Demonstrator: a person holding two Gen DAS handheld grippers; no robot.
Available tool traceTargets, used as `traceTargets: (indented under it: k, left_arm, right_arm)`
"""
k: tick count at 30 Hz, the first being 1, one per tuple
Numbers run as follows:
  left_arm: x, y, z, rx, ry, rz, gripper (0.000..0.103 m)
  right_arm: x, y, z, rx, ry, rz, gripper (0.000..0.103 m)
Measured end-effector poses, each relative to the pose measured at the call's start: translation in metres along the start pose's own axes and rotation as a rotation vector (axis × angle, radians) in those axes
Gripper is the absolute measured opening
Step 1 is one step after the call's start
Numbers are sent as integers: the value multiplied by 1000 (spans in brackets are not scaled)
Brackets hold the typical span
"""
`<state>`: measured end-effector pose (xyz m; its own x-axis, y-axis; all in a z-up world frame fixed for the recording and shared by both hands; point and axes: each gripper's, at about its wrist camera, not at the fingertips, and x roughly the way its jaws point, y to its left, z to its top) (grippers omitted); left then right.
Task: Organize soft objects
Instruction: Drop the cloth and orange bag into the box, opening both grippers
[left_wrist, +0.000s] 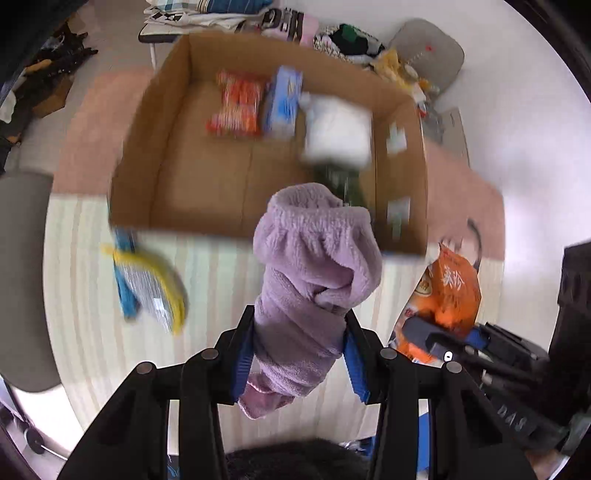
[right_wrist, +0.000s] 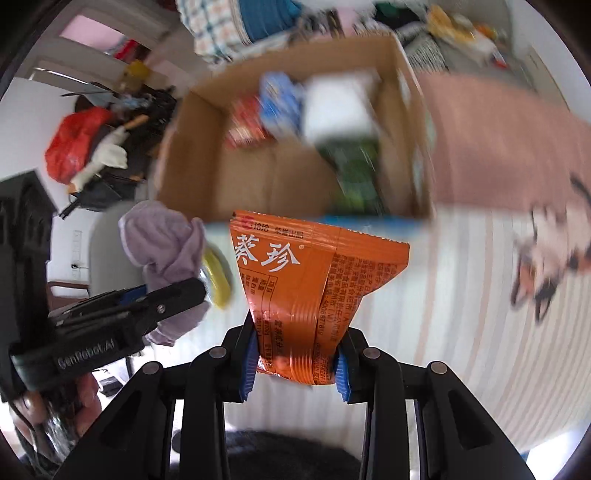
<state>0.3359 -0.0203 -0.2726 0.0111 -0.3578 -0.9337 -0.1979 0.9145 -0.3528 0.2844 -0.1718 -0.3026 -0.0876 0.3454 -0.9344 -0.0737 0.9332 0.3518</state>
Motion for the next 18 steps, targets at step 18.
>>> traceTargets:
  k: [18]
  left_arm:
    - [141, 60, 115, -151, 384, -31, 41]
  right_arm:
    - [137, 18, 166, 20, 196, -133, 35]
